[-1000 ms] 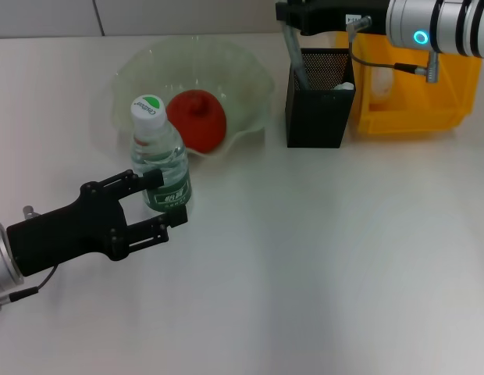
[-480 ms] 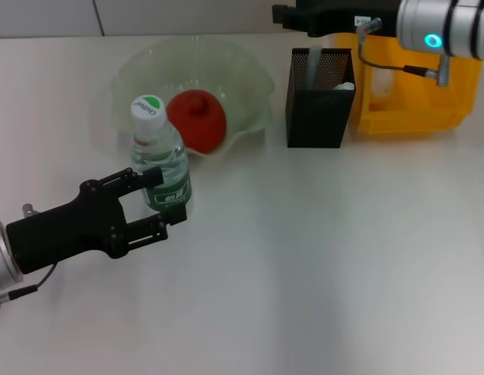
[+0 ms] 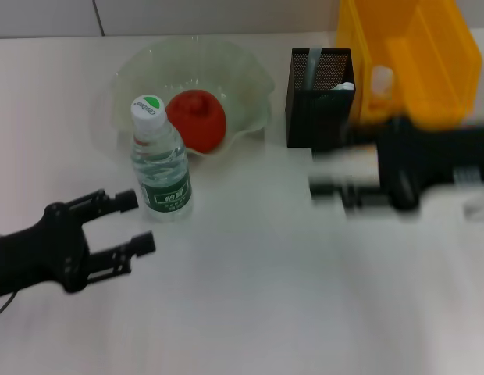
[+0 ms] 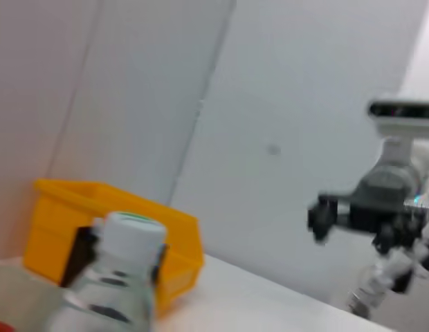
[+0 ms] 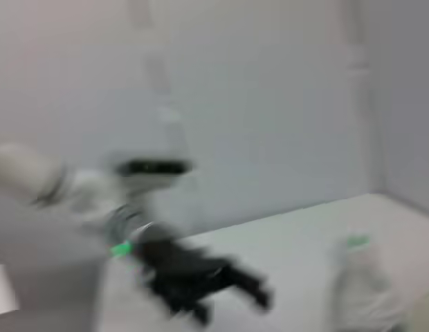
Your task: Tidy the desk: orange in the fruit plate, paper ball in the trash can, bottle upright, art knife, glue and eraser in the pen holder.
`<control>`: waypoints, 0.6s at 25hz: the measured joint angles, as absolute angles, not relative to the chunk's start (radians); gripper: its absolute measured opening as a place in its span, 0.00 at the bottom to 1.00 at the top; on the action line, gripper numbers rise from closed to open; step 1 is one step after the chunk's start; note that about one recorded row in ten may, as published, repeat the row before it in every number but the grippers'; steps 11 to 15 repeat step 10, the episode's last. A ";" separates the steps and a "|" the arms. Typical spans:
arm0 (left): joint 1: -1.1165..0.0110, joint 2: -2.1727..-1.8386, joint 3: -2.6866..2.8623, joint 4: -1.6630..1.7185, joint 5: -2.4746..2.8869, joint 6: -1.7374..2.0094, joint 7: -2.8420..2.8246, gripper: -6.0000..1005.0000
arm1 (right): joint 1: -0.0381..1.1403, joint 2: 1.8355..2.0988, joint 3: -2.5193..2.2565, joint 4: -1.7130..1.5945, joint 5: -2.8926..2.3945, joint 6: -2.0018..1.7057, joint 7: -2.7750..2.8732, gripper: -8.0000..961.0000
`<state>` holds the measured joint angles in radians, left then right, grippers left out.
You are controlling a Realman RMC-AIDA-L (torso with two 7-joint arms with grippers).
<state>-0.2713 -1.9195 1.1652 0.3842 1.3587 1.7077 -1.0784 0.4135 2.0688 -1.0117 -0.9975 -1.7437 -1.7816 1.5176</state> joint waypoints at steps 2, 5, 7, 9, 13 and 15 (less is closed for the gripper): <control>-0.268 -1.916 1.165 0.391 1.373 1.721 -1.079 0.76 | 0.404 2.069 -1.011 -0.909 -1.761 -1.811 1.439 0.58; -0.260 -1.908 1.165 0.419 1.397 1.760 -1.095 0.76 | 0.406 2.072 -1.012 -0.797 -1.775 -1.813 1.359 0.58; -0.260 -1.907 1.165 0.426 1.398 1.783 -1.102 0.76 | 0.411 2.073 -1.013 -0.763 -1.775 -1.811 1.339 0.58; -0.260 -1.907 1.165 0.426 1.398 1.783 -1.102 0.76 | 0.424 2.075 -1.014 -0.706 -1.775 -1.798 1.304 0.58; -0.262 -1.906 1.164 0.428 1.398 1.792 -1.107 0.76 | 0.440 2.076 -1.016 -0.667 -1.775 -1.783 1.285 0.58; -0.262 -1.906 1.164 0.428 1.398 1.792 -1.107 0.76 | 0.440 2.076 -1.016 -0.667 -1.775 -1.783 1.285 0.58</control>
